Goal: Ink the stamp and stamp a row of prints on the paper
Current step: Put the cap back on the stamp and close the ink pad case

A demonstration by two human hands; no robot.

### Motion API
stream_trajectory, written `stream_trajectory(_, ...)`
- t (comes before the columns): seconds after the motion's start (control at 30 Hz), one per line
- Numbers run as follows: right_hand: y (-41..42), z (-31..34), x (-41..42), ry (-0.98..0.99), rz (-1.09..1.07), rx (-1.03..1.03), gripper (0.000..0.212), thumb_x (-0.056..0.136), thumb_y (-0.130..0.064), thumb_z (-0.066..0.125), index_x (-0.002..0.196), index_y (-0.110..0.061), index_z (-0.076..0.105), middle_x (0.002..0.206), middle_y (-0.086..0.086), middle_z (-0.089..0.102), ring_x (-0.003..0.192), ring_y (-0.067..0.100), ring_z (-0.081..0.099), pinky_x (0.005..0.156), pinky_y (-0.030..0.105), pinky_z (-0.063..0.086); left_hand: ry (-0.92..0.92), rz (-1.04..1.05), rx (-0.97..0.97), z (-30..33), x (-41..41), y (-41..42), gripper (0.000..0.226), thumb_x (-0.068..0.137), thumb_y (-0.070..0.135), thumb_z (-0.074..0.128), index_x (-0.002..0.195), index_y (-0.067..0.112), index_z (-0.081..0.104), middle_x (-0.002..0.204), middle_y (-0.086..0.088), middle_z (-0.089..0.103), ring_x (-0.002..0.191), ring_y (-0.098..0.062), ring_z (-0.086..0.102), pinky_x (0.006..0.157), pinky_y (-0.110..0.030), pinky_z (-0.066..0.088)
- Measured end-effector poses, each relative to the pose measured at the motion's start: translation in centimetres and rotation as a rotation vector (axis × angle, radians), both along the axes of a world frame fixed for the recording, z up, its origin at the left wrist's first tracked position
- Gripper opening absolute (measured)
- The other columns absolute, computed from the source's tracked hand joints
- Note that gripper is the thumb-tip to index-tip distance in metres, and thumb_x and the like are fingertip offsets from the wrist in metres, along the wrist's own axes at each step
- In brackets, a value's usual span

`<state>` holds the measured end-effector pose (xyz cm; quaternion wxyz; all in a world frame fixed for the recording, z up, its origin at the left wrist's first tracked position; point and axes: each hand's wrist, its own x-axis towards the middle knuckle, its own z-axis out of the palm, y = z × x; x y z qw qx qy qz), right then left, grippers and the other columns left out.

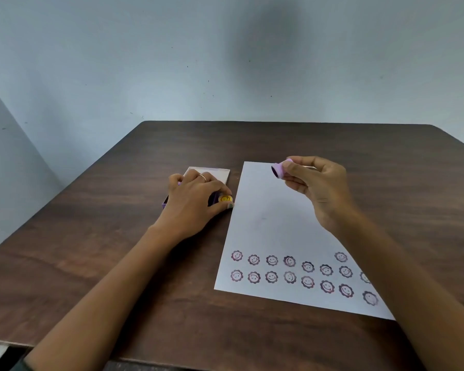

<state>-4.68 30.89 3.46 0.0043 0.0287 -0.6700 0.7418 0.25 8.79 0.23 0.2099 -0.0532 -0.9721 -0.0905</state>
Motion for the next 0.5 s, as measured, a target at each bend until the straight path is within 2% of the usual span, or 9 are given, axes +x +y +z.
stream_trajectory(0.1, 0.0, 0.1, 0.1, -0.012, 0.011, -0.018, 0.028, 0.076, -0.015, 0.074, 0.101, -0.005, 0.068, 0.096, 0.014, 0.072, 0.085, 0.023, 0.069, 0.084, 0.033, 0.056, 0.036, 0.004, 0.02, 0.1, 0.0, -0.1, 0.025, 0.085, 0.056, 0.053, 0.099, 0.039, 0.063, 0.104, 0.014, 0.062, 0.106, -0.011, 0.044, 0.083, -0.029, 0.011)
stream_trajectory(0.17, -0.1, 0.2, 0.3, -0.029, 0.035, -0.046, 0.028, 0.076, -0.014, 0.072, 0.102, -0.004, 0.067, 0.096, 0.014, 0.072, 0.083, 0.022, 0.069, 0.083, 0.031, 0.056, 0.098, 0.011, 0.167, 0.4, 0.2, 0.5, 0.022, 0.083, 0.057, 0.055, 0.094, 0.039, 0.063, 0.094, 0.019, 0.062, 0.1, -0.009, 0.049, 0.082, -0.028, 0.013)
stream_trajectory(0.27, -0.1, 0.4, 0.5, -0.072, 0.102, -0.134, 0.027, 0.078, -0.012, 0.07, 0.103, -0.003, 0.067, 0.097, 0.014, 0.071, 0.084, 0.023, 0.069, 0.082, 0.03, 0.056, 0.136, -0.023, 0.517, 1.4, 0.5, 1.7, 0.018, 0.079, 0.056, 0.057, 0.088, 0.041, 0.062, 0.089, 0.023, 0.063, 0.088, -0.007, 0.059, 0.092, -0.04, 0.036)
stream_trajectory(0.3, -0.2, 0.5, 0.6, -0.094, 0.128, -0.169, 0.026, 0.079, -0.012, 0.069, 0.104, -0.004, 0.067, 0.097, 0.013, 0.071, 0.085, 0.023, 0.069, 0.083, 0.03, 0.056, 0.124, -0.05, 0.622, 1.8, 0.6, 2.1, 0.018, 0.077, 0.056, 0.056, 0.089, 0.042, 0.061, 0.09, 0.022, 0.064, 0.085, -0.008, 0.061, 0.091, -0.043, 0.043)
stream_trajectory(0.33, -0.3, 0.6, 0.7, -0.12, 0.152, -0.201, 0.025, 0.08, -0.012, 0.068, 0.104, -0.004, 0.067, 0.096, 0.013, 0.071, 0.085, 0.023, 0.07, 0.083, 0.03, 0.056, 0.108, -0.084, 0.714, 2.1, 0.8, 2.5, 0.022, 0.076, 0.055, 0.056, 0.092, 0.041, 0.061, 0.092, 0.02, 0.065, 0.085, -0.009, 0.062, 0.088, -0.038, 0.048)
stream_trajectory(0.4, -0.6, 0.8, 0.8, -0.19, 0.201, -0.278, 0.023, 0.08, -0.013, 0.067, 0.102, -0.005, 0.067, 0.093, 0.012, 0.073, 0.083, 0.022, 0.071, 0.08, 0.029, 0.058, 0.077, -0.156, 0.892, 2.7, 1.1, 3.2, 0.029, 0.075, 0.049, 0.058, 0.099, 0.034, 0.064, 0.096, 0.017, 0.068, 0.089, -0.005, 0.063, 0.078, -0.018, 0.05)
stream_trajectory(0.5, -1.0, 1.1, 1.1, -0.316, 0.277, -0.421, 0.02, 0.08, -0.014, 0.067, 0.098, -0.006, 0.068, 0.086, 0.012, 0.076, 0.079, 0.021, 0.073, 0.075, 0.027, 0.059, 0.012, -0.221, 1.194, 2.9, 1.6, 4.0, 0.032, 0.072, 0.043, 0.062, 0.101, 0.03, 0.067, 0.092, 0.019, 0.072, 0.09, -0.001, 0.066, 0.073, -0.009, 0.048)
